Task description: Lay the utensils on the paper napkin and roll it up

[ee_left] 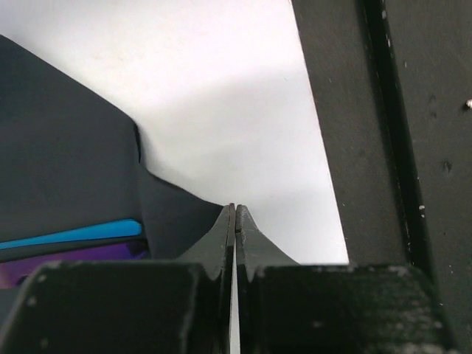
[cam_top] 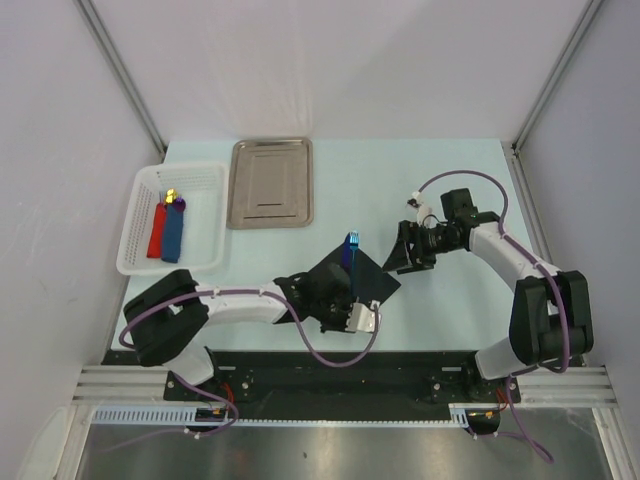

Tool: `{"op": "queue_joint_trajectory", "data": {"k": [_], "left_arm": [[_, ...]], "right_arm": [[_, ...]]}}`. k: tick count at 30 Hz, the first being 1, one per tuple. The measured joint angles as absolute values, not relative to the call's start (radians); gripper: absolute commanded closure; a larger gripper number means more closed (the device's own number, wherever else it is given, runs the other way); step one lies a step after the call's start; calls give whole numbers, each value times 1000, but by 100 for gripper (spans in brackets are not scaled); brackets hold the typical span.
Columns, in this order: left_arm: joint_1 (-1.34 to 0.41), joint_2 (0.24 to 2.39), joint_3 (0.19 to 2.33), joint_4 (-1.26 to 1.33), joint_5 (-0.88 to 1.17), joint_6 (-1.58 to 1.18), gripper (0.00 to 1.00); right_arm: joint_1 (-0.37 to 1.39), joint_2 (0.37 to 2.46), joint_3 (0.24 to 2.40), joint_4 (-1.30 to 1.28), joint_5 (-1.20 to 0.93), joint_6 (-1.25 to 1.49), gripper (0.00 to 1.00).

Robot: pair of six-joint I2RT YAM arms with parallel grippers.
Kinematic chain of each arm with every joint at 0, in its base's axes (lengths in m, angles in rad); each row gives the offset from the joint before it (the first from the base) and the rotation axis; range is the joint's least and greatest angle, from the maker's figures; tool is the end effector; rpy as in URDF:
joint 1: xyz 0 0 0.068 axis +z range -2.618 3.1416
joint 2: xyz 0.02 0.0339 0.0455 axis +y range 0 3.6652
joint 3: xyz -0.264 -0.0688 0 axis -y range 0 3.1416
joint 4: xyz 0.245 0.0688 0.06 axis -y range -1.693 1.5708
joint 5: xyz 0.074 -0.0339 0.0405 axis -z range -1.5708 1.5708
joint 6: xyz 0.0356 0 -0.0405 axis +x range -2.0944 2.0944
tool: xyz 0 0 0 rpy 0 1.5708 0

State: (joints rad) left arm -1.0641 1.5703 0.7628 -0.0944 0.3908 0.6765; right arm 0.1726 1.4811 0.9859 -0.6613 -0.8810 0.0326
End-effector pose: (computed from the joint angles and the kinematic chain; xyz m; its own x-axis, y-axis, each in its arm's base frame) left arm 0.1332 -0.2679 0.1581 0.2810 0.6865 -0.6706 0.9581 -0.2406 0.1552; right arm 0.2705 0.0750 0.2243 -0.9149 -0.1384 -0.3793 -0.3856 0.5784 0.7189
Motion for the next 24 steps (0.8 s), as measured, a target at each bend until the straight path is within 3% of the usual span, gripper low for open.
{"op": "queue_joint_trajectory", "data": {"k": [14, 20, 24], "left_arm": [[-919, 1577, 927, -150, 501, 583, 100], [-848, 1600, 938, -196, 546, 616, 74], [-901, 1560, 899, -248, 561, 681, 65]], "right_arm": [[199, 1517, 993, -645, -881, 57, 30], [225, 1520, 986, -619, -881, 78, 31], [226, 1536, 986, -609, -881, 83, 31]]}}
